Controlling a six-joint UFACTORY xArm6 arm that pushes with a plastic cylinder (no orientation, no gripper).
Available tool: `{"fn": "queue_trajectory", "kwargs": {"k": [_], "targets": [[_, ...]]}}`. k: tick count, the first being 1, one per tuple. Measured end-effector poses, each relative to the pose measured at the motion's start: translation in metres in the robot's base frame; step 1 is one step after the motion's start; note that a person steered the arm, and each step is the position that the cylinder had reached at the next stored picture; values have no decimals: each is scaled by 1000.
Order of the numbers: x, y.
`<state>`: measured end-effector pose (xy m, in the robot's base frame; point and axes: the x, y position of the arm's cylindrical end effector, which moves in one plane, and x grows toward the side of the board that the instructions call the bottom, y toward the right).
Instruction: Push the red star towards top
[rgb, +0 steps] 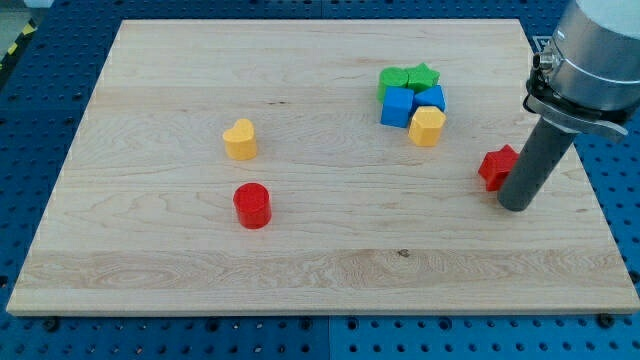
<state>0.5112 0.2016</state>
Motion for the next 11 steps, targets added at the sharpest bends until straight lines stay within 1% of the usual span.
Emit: {"fn": "queue_trajectory", "kwargs": {"k": [1,2,3,4,5,6,10,11], "targets": [[4,-9],[11,-40],[0,-47],[-1,-47],[-18,-44],[-24,-41],[-29,-34],[-20,-33]]}}
